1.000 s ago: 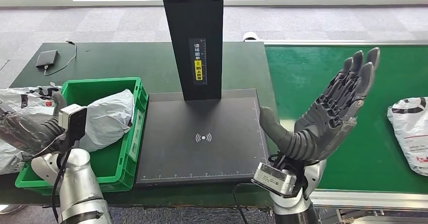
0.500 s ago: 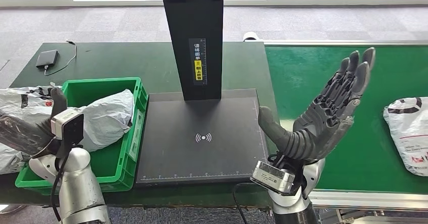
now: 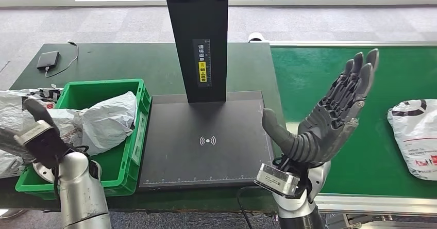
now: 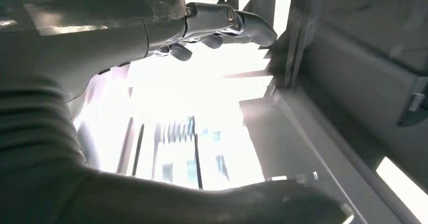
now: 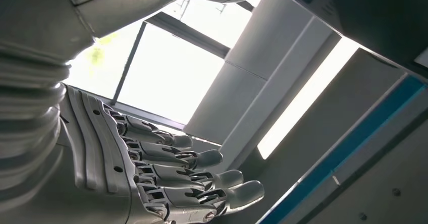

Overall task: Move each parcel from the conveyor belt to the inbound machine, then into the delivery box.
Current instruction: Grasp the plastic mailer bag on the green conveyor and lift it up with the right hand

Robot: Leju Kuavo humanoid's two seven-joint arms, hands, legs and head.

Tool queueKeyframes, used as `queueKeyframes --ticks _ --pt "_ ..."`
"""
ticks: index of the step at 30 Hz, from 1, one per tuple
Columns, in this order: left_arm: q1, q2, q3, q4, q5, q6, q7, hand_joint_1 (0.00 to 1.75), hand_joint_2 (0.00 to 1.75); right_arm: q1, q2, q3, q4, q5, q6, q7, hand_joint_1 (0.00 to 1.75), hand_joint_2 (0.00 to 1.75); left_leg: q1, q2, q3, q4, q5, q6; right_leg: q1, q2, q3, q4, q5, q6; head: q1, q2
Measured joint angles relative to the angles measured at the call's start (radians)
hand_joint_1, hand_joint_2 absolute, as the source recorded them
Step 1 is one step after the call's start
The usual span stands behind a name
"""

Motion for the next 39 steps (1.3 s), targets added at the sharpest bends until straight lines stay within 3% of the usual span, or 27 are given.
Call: queueKeyframes --ticks 2,4,6,8,11,17,21,39 --pt "0.031 0.01 -0.065 -0.032 0.188 -0.196 0.0 0.0 1.75 -0.002 0.0 -0.007 0.033 -0.062 0.046 0.007 0.0 1.75 0.0 -0.001 0.0 0.0 0.0 0.0 0.0 -0.001 0.0 0.0 0.0 0.0 0.0 0.0" --pt "0.058 0.017 -0.113 -0.056 0.29 -0.39 0.0 0.0 1.75 -0.003 -0.001 -0.012 0.067 -0.175 0.151 0.006 0.0 0.87 0.0 -0.001 0.0 0.0 0.0 0.0 0.0 -0.001 0.0 0.0 0.0 0.0 0.0 0.0" --pt "0.082 0.023 -0.157 -0.068 0.351 -0.514 0.0 0.0 1.75 -0.003 -0.002 -0.019 0.098 -0.262 0.258 0.002 0.0 0.0 0.0 -0.001 0.0 0.0 0.0 0.0 0.0 -0.002 0.0 0.0 0.0 0.0 0.0 0.0" --pt "0.099 0.028 -0.201 -0.071 0.38 -0.561 0.0 0.0 1.75 -0.004 -0.001 -0.026 0.13 -0.29 0.316 0.0 0.0 0.0 0.0 -0.002 -0.001 0.0 0.0 0.0 0.0 -0.002 0.0 0.0 0.0 0.0 0.0 0.0" --pt "0.129 0.034 -0.275 -0.059 0.358 -0.56 0.0 0.0 1.75 -0.005 0.0 -0.027 0.179 -0.294 0.334 -0.002 0.0 0.0 -0.001 -0.003 -0.001 0.0 0.0 0.0 -0.001 -0.002 0.0 0.0 0.0 0.0 0.0 0.0" --pt "0.192 0.048 -0.438 -0.064 0.255 -0.441 0.0 0.0 1.75 0.003 -0.002 0.013 0.257 -0.297 0.203 -0.006 0.0 0.0 -0.001 -0.003 -0.002 0.0 -0.001 0.001 -0.001 -0.003 0.0 0.0 -0.001 0.001 0.0 0.0" --pt "0.222 0.057 -0.507 -0.085 0.259 -0.404 0.0 0.0 1.75 0.024 -0.013 0.052 0.285 -0.333 0.18 -0.007 0.0 0.0 -0.001 -0.003 -0.002 0.0 -0.001 0.001 0.0 -0.003 0.0 0.0 -0.002 0.001 0.0 0.0" --pt "0.275 0.067 -0.568 -0.117 0.256 -0.384 0.0 0.0 1.75 0.052 -0.027 0.092 0.326 -0.354 0.174 -0.007 0.0 0.0 -0.001 -0.003 -0.002 0.0 -0.001 0.001 0.0 -0.003 0.0 0.0 -0.002 0.001 0.0 0.0"
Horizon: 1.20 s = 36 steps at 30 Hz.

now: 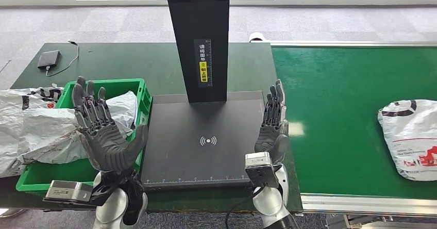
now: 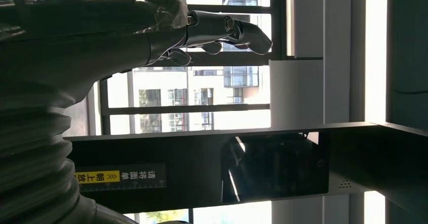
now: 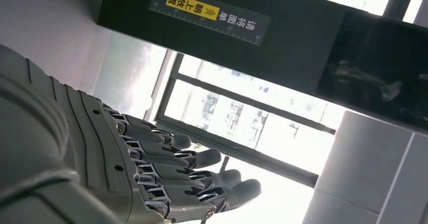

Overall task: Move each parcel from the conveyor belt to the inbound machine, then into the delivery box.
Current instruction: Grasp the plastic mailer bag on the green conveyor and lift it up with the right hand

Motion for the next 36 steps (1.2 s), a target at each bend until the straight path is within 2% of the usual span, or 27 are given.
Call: queueKeyframes --ticks 15,21,25,29,36 --pt "0.029 0.002 0.004 -0.008 0.0 0.016 0.0 0.0 1.75 0.004 -0.01 0.049 0.027 -0.024 -0.068 -0.001 0.0 0.0 0.0 -0.001 0.0 0.0 0.0 0.0 0.0 -0.001 0.0 0.0 0.0 0.0 0.0 0.0" --pt "0.026 0.002 -0.008 0.014 -0.031 0.085 0.0 0.0 1.75 0.035 -0.017 0.03 0.04 0.028 -0.104 0.0 0.0 0.0 0.0 -0.001 0.0 0.0 0.0 0.0 0.0 -0.001 0.0 0.0 0.0 0.0 0.0 0.0" --pt "0.02 0.004 -0.03 0.032 -0.042 0.128 0.0 0.0 1.75 0.067 -0.017 -0.033 0.04 0.083 -0.089 0.002 0.0 0.0 0.0 -0.001 0.0 0.0 0.0 0.0 0.0 -0.002 0.0 0.0 0.0 0.0 0.0 0.0" --pt "0.012 0.007 -0.061 0.049 -0.049 0.132 0.0 0.0 1.75 0.1 -0.016 -0.087 0.0 0.13 -0.073 0.01 0.0 0.0 0.0 -0.001 0.0 0.0 0.0 0.0 0.0 -0.002 0.0 0.0 0.0 0.0 0.0 0.0" --pt "0.004 0.008 -0.084 0.074 -0.047 0.146 0.0 0.0 1.75 0.12 -0.011 -0.155 -0.048 0.106 0.036 0.012 0.0 0.0 0.0 -0.001 0.0 0.0 0.0 0.0 0.0 -0.002 0.0 0.0 0.0 0.0 0.0 0.0"
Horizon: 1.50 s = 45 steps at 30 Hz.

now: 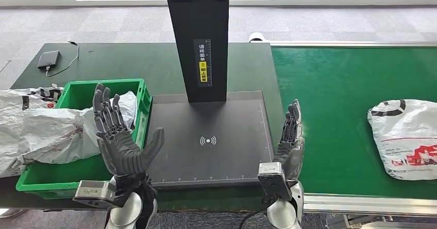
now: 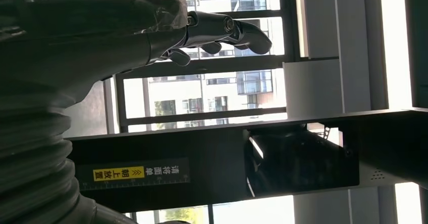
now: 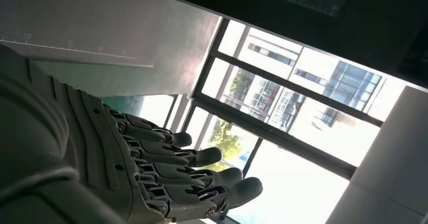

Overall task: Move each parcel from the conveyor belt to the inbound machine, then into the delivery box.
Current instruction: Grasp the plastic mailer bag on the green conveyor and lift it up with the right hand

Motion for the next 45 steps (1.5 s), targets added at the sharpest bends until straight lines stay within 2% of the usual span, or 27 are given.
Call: queueKeyframes --ticks 11,15,45 --pt "0.0 0.001 0.0 0.009 0.009 0.012 0.0 0.0 1.75 0.001 0.003 -0.015 0.015 0.0 -0.01 -0.012 0.0 0.0 0.0 0.0 0.0 0.0 0.0 0.0 0.0 0.0 0.0 0.0 0.0 0.0 0.0 0.0" --pt "0.0 0.001 0.0 0.01 0.01 0.013 0.0 0.0 0.0 0.0 0.003 -0.015 0.019 -0.005 -0.008 -0.012 0.0 0.0 0.0 0.0 0.0 0.0 0.0 0.0 0.0 0.0 0.0 0.0 0.0 0.0 0.0 0.0" --pt "0.0 0.002 0.0 0.009 0.006 0.024 0.0 0.0 0.0 -0.001 0.004 -0.015 0.034 -0.021 -0.003 -0.012 0.0 0.0 0.0 0.0 0.0 0.0 0.0 0.0 0.0 0.0 0.0 0.0 0.0 0.0 0.0 0.0"
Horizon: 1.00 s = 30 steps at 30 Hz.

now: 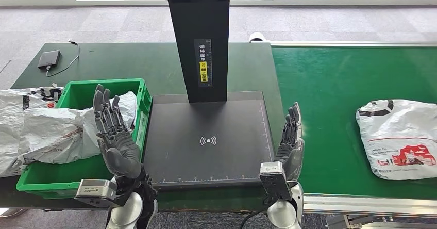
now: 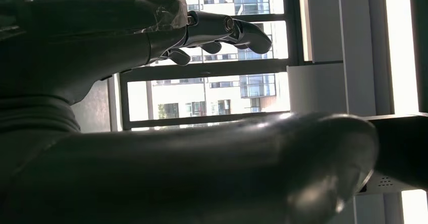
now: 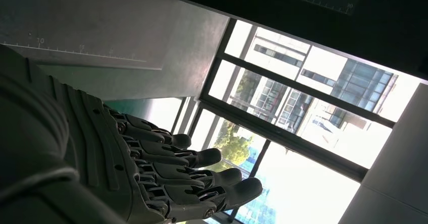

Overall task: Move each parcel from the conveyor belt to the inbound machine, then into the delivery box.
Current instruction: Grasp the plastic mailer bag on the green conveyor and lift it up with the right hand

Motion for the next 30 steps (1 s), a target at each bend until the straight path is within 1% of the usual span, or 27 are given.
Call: queueKeyframes --ticks 30 --pt "0.0 0.0 0.0 0.0 0.0 0.0 0.0 0.0 0.0 0.0 0.0 0.0 0.0 0.0 0.0 0.0 0.0 0.0 0.0 0.0 0.0 0.0 0.0 0.0 0.0 0.0 0.0 0.0 0.0 0.0 0.0 0.0"
